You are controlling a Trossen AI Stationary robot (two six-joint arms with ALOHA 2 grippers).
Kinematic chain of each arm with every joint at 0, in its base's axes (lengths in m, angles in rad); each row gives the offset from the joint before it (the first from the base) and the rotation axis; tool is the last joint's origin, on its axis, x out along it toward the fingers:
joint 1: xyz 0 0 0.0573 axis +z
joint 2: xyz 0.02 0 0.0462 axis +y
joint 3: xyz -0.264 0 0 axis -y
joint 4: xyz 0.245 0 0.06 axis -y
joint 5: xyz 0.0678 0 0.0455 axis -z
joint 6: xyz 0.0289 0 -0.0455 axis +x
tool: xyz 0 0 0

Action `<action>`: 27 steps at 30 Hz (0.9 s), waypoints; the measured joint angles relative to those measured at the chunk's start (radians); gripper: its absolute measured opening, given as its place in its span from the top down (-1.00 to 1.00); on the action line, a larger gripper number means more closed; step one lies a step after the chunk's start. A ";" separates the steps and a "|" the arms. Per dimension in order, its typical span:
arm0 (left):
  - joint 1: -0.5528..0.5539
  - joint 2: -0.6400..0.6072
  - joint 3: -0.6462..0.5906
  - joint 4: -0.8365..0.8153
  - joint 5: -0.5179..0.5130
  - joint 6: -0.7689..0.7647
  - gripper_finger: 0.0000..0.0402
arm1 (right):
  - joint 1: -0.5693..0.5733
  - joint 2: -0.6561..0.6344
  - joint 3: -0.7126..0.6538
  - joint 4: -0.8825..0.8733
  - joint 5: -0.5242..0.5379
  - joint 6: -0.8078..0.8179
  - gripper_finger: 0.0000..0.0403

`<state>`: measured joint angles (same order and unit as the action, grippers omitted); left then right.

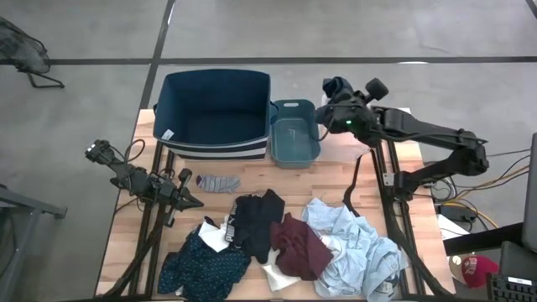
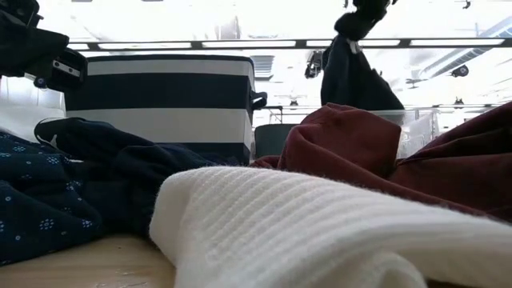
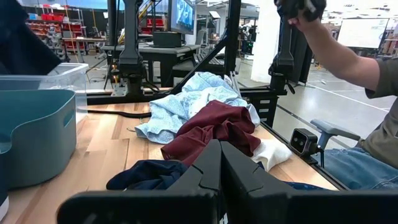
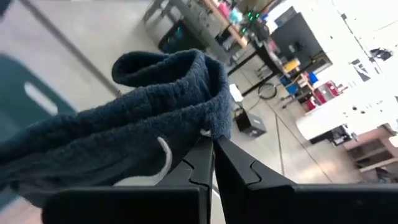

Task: Pick & Place Cloths
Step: Put the blue boxer into the transparent bin

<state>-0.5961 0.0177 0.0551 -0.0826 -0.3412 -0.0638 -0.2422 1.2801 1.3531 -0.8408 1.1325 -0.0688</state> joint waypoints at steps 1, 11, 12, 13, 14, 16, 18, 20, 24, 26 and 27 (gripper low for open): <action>0.000 0.000 0.000 0.000 0.000 0.000 0.99 | -0.010 0.013 -0.001 -0.023 -0.002 0.011 0.96; 0.000 0.000 0.000 0.000 0.000 0.000 0.99 | -0.073 0.123 -0.001 -0.322 -0.106 0.208 0.96; 0.000 0.000 0.000 0.000 0.000 0.000 0.99 | -0.079 0.132 -0.001 -0.344 -0.136 0.225 0.96; 0.000 0.000 0.000 0.000 0.000 0.000 0.99 | -0.086 0.140 -0.001 -0.362 -0.170 0.235 0.96; 0.000 0.000 0.000 0.000 0.000 0.000 0.99 | -0.093 0.148 -0.001 -0.377 -0.203 0.244 0.96; 0.000 0.000 0.000 0.000 0.000 0.000 0.99 | -0.104 0.163 -0.001 -0.410 -0.264 0.279 0.96; 0.000 0.000 0.000 0.000 0.000 0.000 0.99 | -0.116 0.179 -0.001 -0.439 -0.322 0.303 0.96; 0.000 0.000 0.000 0.000 0.000 0.000 0.99 | -0.126 0.193 -0.001 -0.455 -0.360 0.312 0.96; 0.000 0.000 0.000 0.000 0.000 0.000 0.99 | -0.141 0.222 -0.001 -0.501 -0.425 0.337 0.96; 0.000 0.000 0.000 0.000 0.000 0.000 0.99 | -0.147 0.234 -0.001 -0.523 -0.448 0.339 0.96; 0.000 0.000 0.000 0.000 0.000 0.000 0.99 | -0.150 0.239 -0.001 -0.537 -0.452 0.339 0.96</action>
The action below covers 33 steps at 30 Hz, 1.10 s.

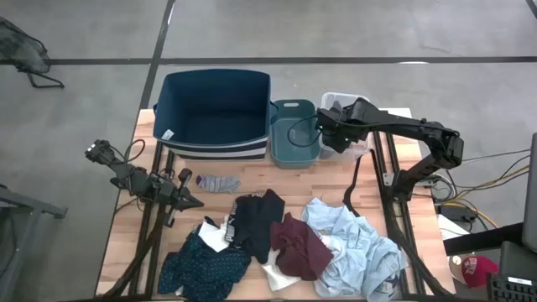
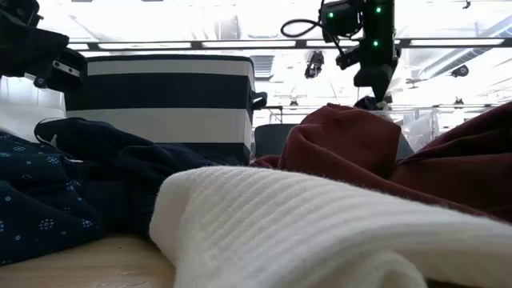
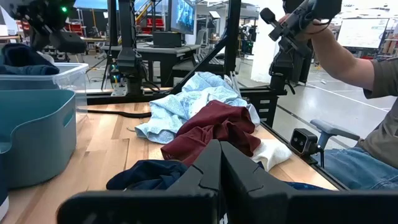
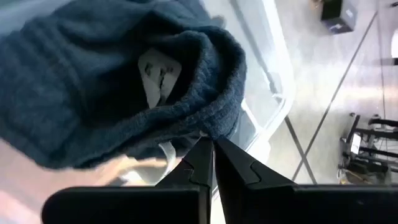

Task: Pick & Place Cloths
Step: Put the blue boxer into the transparent bin, then put the red boxer into the transparent bin

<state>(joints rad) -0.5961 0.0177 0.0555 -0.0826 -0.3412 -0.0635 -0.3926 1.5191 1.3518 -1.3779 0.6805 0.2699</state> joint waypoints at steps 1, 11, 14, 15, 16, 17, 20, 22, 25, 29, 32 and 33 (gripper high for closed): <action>0.000 0.000 0.000 0.000 0.000 0.000 0.99 | -0.003 0.004 0.000 -0.015 0.000 0.001 0.96; 0.000 0.000 0.000 0.000 0.000 0.000 0.99 | -0.028 0.010 0.000 -0.084 0.000 0.064 0.96; 0.000 0.000 0.000 0.000 0.000 0.000 0.99 | -0.028 -0.003 0.000 -0.082 0.000 0.064 0.96; 0.000 0.000 0.000 0.000 0.000 0.000 0.99 | -0.028 -0.007 0.000 -0.082 0.000 0.064 0.96; 0.000 0.000 0.000 0.000 0.000 0.000 0.99 | -0.028 -0.010 0.000 -0.082 0.000 0.064 0.96; 0.000 0.000 0.000 0.000 0.000 0.000 0.99 | -0.028 -0.013 0.000 -0.082 0.000 0.064 0.96; 0.000 0.000 0.000 0.000 0.000 0.000 0.99 | -0.028 -0.025 0.000 -0.082 0.000 0.064 0.92; 0.000 0.000 0.000 0.000 0.000 0.000 0.99 | -0.027 -0.032 0.001 -0.081 0.003 0.064 0.85; 0.000 0.000 0.000 0.000 0.000 0.000 0.99 | -0.027 -0.041 0.001 -0.080 0.012 0.068 0.73; 0.000 0.000 0.000 0.000 0.000 0.000 0.99 | -0.026 -0.046 0.001 -0.075 0.027 0.071 0.55; 0.000 0.000 0.000 0.000 0.000 0.000 0.99 | -0.019 -0.046 0.002 -0.063 0.018 0.071 0.42; 0.000 0.000 0.000 0.000 0.000 0.000 0.99 | -0.016 -0.046 0.002 -0.058 -0.007 0.070 0.38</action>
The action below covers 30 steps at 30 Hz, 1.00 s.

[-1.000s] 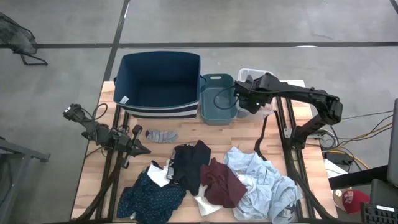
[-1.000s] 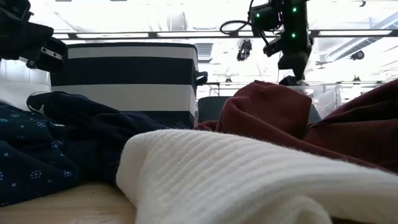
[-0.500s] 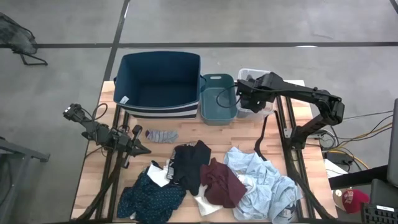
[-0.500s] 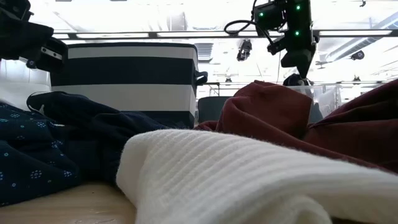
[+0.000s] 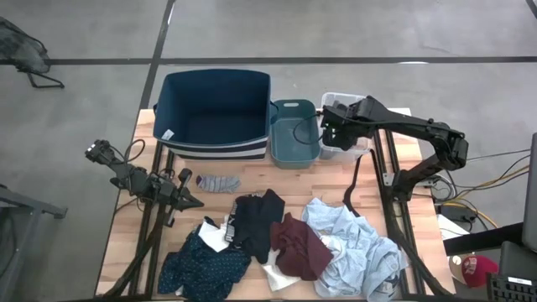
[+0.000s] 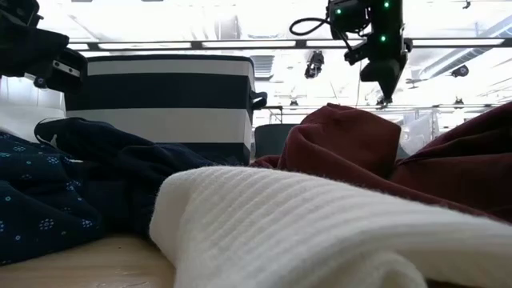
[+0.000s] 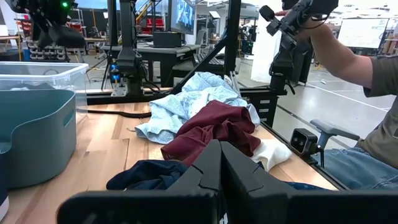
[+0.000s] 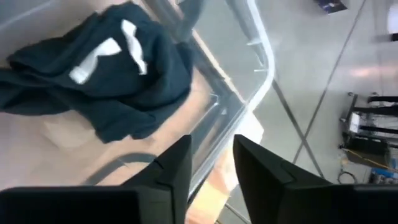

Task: Pick & Place Cloths
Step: Put the red boxer into the transparent bin

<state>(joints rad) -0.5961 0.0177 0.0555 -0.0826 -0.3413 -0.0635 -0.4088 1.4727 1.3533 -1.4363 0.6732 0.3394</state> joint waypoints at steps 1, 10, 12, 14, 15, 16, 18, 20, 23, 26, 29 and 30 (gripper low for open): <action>0.000 0.000 0.000 0.000 0.000 0.000 0.99 | 0.004 0.000 0.000 0.010 -0.034 -0.010 0.35; 0.000 0.000 0.000 0.000 0.000 0.000 0.99 | 0.074 -0.037 0.000 0.106 -0.322 -0.063 0.15; 0.000 0.000 0.000 0.000 0.000 0.000 0.99 | 0.101 -0.054 0.000 0.125 -0.367 -0.075 0.12; 0.000 0.000 0.000 0.000 0.000 0.000 0.99 | 0.136 -0.070 0.000 0.159 -0.407 -0.083 0.09; 0.000 0.000 0.000 0.000 0.000 0.000 0.99 | 0.157 -0.076 0.000 0.188 -0.428 -0.095 0.08; 0.000 0.000 0.000 0.000 0.000 0.000 0.99 | 0.179 -0.080 0.000 0.219 -0.451 -0.118 0.07; 0.000 0.000 0.000 0.000 0.000 0.000 0.99 | 0.229 -0.083 0.000 0.284 -0.498 -0.162 0.04; 0.000 0.000 0.000 0.000 0.000 0.000 0.99 | 0.281 -0.082 0.000 0.346 -0.545 -0.190 0.02; 0.000 0.000 0.000 0.000 0.000 0.000 0.99 | 0.363 -0.063 0.000 0.419 -0.580 -0.211 0.00; 0.000 0.000 0.000 0.000 0.000 0.000 0.99 | 0.451 -0.023 -0.002 0.471 -0.578 -0.212 -0.01; 0.000 0.000 0.000 0.000 0.000 0.000 0.99 | 0.542 0.028 -0.006 0.515 -0.578 -0.209 0.01; 0.000 0.000 0.000 0.000 0.000 0.000 0.99 | 0.569 0.047 -0.006 0.537 -0.578 -0.209 0.02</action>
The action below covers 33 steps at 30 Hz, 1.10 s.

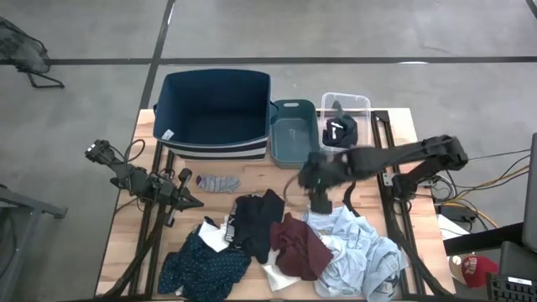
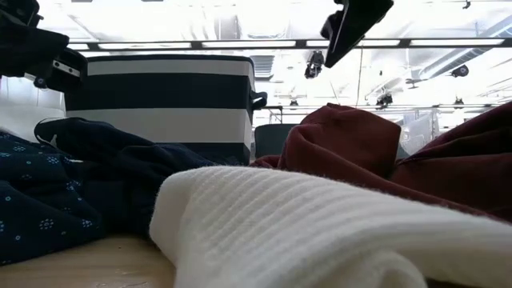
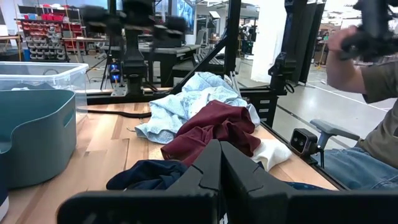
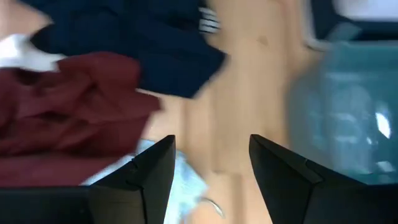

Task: Pick & Place Cloths
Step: Put the red boxer into the transparent bin

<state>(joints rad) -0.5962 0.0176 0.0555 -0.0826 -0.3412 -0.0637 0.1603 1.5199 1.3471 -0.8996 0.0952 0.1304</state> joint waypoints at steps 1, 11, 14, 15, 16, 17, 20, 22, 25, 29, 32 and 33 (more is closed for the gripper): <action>0.000 0.000 0.000 0.000 0.000 0.000 0.99 | 0.027 0.020 -0.001 0.022 0.000 0.005 0.03; 0.000 0.000 0.000 0.000 0.000 0.000 0.99 | 0.225 0.256 0.001 0.132 -0.002 0.109 -0.01; 0.000 0.000 0.000 0.000 0.000 0.000 0.99 | 0.264 0.311 0.002 0.182 -0.011 0.110 -0.06; 0.000 0.000 0.000 0.000 0.000 0.000 0.99 | 0.274 0.326 0.002 0.196 -0.016 0.110 -0.07; 0.000 0.000 0.000 0.000 0.000 0.000 0.99 | 0.283 0.340 0.002 0.212 -0.019 0.109 -0.09; 0.000 0.000 0.000 0.000 0.000 0.000 0.99 | 0.292 0.350 0.002 0.223 -0.020 0.108 -0.10; 0.000 0.000 0.000 0.000 0.000 0.000 0.99 | 0.307 0.367 0.003 0.274 -0.021 0.107 -0.14; 0.000 0.000 0.000 0.000 0.000 0.000 0.99 | 0.318 0.367 0.003 0.307 -0.020 0.104 -0.16; 0.000 0.000 0.000 0.000 0.000 0.000 0.99 | 0.323 0.369 0.003 0.369 -0.018 0.099 -0.20; 0.000 0.000 0.000 0.000 0.000 0.000 0.99 | 0.325 0.376 0.002 0.421 -0.022 0.094 -0.24; 0.000 0.000 0.000 0.000 0.000 0.000 0.99 | 0.326 0.381 0.001 0.424 -0.034 0.101 -0.26; 0.000 0.000 0.000 0.000 0.000 0.000 0.99 | 0.326 0.385 0.001 0.438 -0.043 0.103 -0.26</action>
<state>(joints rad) -0.5964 0.0177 0.0555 -0.0822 -0.3414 -0.0637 0.4866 1.9051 1.3479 -0.4615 0.0523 0.2336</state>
